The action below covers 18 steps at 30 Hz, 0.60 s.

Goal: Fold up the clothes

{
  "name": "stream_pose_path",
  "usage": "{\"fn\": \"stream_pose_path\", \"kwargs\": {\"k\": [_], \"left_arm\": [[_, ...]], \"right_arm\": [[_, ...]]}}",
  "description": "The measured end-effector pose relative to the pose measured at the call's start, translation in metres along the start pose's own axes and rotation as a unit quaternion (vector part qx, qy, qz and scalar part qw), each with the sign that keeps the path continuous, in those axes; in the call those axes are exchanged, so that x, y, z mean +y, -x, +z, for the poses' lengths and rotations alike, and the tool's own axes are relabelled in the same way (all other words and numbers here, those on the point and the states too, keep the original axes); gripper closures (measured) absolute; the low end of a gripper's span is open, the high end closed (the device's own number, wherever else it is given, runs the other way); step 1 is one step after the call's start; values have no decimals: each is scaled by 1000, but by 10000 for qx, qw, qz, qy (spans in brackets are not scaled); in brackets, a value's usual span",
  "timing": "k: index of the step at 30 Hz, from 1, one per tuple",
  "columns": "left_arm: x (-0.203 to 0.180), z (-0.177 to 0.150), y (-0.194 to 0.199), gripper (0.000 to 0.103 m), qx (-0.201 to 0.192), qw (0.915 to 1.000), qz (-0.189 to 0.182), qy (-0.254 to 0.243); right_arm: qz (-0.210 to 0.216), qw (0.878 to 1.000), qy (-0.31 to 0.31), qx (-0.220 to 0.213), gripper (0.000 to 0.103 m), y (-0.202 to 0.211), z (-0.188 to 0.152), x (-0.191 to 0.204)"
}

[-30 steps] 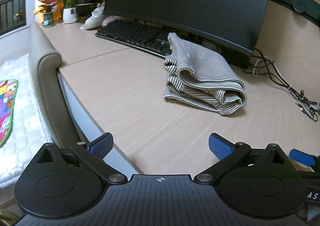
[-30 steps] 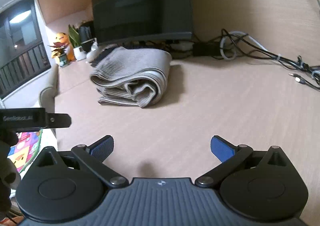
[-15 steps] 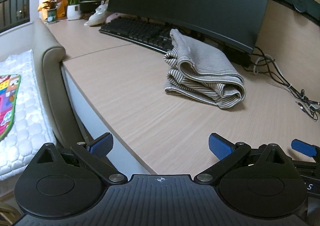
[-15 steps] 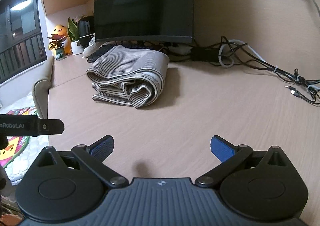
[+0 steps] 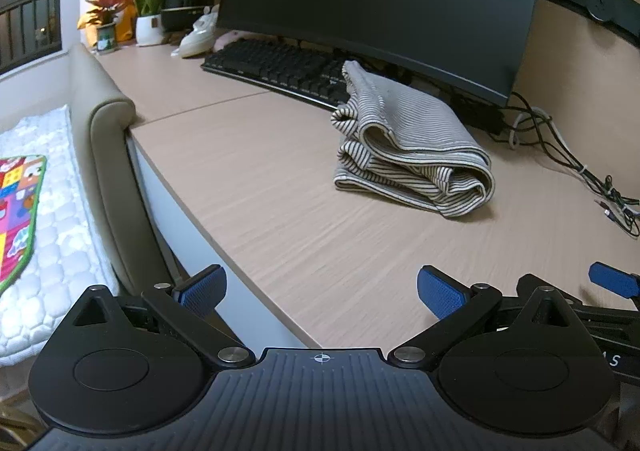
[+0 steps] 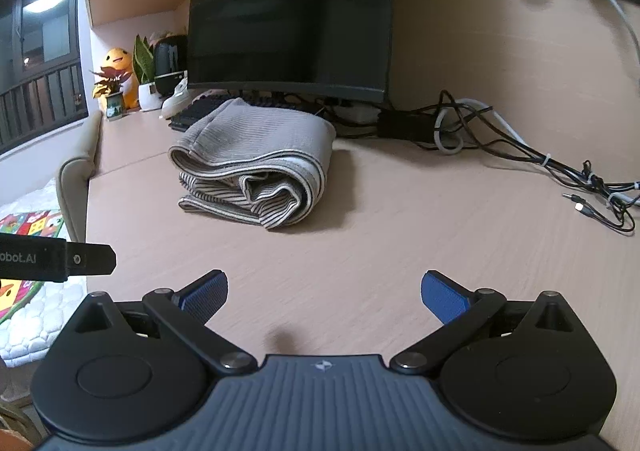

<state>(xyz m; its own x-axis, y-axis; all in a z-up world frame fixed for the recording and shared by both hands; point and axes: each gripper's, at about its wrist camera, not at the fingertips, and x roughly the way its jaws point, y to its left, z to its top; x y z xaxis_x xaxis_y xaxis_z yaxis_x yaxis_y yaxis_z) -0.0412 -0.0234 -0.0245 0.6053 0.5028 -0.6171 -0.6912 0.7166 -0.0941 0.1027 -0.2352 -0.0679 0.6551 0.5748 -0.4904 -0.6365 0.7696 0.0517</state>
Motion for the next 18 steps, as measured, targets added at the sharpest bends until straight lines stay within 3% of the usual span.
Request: {"fn": "stream_pose_path", "kwargs": {"k": [18], "left_arm": [[-13, 0, -5, 0, -14, 9992, 53, -391]], "right_arm": [[84, 9998, -150, -86, 0, -3, 3, -6]]}}
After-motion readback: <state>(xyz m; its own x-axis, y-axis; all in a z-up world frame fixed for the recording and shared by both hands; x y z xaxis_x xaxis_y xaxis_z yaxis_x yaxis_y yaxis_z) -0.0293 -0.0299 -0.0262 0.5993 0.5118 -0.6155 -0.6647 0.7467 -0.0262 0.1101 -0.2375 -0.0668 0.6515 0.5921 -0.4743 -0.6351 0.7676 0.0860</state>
